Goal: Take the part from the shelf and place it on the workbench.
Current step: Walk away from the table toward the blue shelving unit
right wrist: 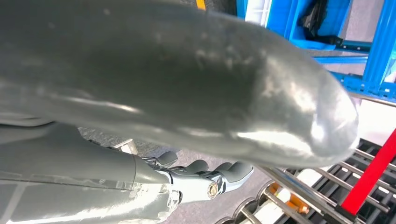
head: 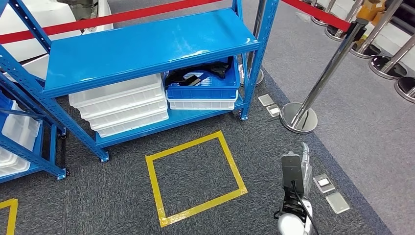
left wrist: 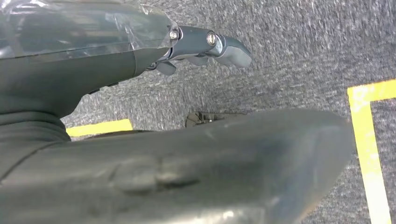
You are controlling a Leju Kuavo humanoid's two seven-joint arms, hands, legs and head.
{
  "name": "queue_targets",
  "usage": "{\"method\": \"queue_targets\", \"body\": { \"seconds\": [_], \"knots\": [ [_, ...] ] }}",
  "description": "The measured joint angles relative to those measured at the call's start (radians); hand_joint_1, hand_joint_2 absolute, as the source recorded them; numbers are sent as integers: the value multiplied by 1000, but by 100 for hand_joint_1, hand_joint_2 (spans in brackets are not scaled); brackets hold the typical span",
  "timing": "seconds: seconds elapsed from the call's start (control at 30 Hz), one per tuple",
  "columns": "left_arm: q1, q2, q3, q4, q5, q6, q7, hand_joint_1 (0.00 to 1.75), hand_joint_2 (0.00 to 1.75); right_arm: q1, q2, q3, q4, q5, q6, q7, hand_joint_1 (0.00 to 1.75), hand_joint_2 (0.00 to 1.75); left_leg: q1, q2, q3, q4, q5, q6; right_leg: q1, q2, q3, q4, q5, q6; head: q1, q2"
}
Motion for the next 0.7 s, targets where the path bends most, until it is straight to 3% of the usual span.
{"method": "queue_targets", "body": {
  "seconds": [0.03,0.07,0.1,0.17,0.2,0.27,0.3,0.37,0.43,0.5,0.57,0.6,0.63,0.7],
  "knots": [
    [0,0,0,0,0,-1,0,0,0,2,0,0,-5,2,0,1,0,0,2,2,1,2,-3,-3,-5,-1,-33,57,-17,6,1,0],
    [1,0,0,0,0,-2,0,0,0,5,0,-1,-9,3,0,2,0,0,6,3,3,5,-7,-8,-11,-2,-53,85,-14,12,1,0],
    [1,0,0,0,0,-3,0,0,0,6,0,-1,-13,4,0,2,0,0,12,3,5,10,-14,-15,-18,-5,-51,72,9,19,1,0],
    [0,1,0,0,-1,-3,0,0,0,7,0,-1,-19,5,0,1,0,0,28,3,9,29,-33,-37,-31,-13,-4,-37,77,40,3,0],
    [-1,3,0,1,-2,-3,0,0,0,7,1,-1,-22,6,0,0,0,0,31,2,8,44,-46,-49,-34,-15,19,-88,96,47,9,0],
    [-2,6,0,2,-4,-3,1,0,0,8,2,-1,-28,6,0,-1,0,0,30,0,4,64,-63,-68,-33,-11,32,-117,89,35,15,0],
    [-2,7,0,2,-5,-3,1,0,0,10,2,-1,-31,6,0,-1,0,0,27,-1,4,68,-67,-72,-31,-7,29,-112,84,20,15,0],
    [-2,7,0,2,-6,-3,1,0,0,11,2,-2,-37,7,0,-2,0,0,29,-1,7,74,-74,-76,-30,-4,28,-104,75,-1,3,0],
    [-4,8,0,2,-7,-3,1,0,0,11,3,-2,-44,8,0,-2,0,0,28,-2,-18,135,-108,-76,-28,-3,32,-104,71,-13,-6,0],
    [-4,8,0,2,-7,-3,1,0,0,10,3,-2,-49,8,0,-3,0,0,20,-2,-92,273,-164,-71,-21,-3,36,-105,67,-21,-16,0],
    [-2,8,-1,2,-7,-3,2,0,0,11,3,-2,-50,8,0,-3,0,0,8,-3,-161,380,-184,-58,-10,-1,42,-105,62,-28,-21,0],
    [-1,8,-1,2,-7,-3,2,0,0,11,4,-2,-51,8,0,-3,0,0,1,-3,-173,381,-163,-47,-4,2,46,-105,60,-32,-22,0],
    [0,8,-1,2,-7,-3,2,0,0,11,4,-2,-52,8,0,-3,0,0,-8,-4,-167,344,-125,-32,3,4,53,-106,57,-35,-22,0],
    [0,10,-1,3,-8,-1,2,0,0,11,5,-2,-56,9,0,-3,0,0,-28,-10,-128,219,-42,7,16,8,67,-111,52,-40,-19,0]
  ]
}}
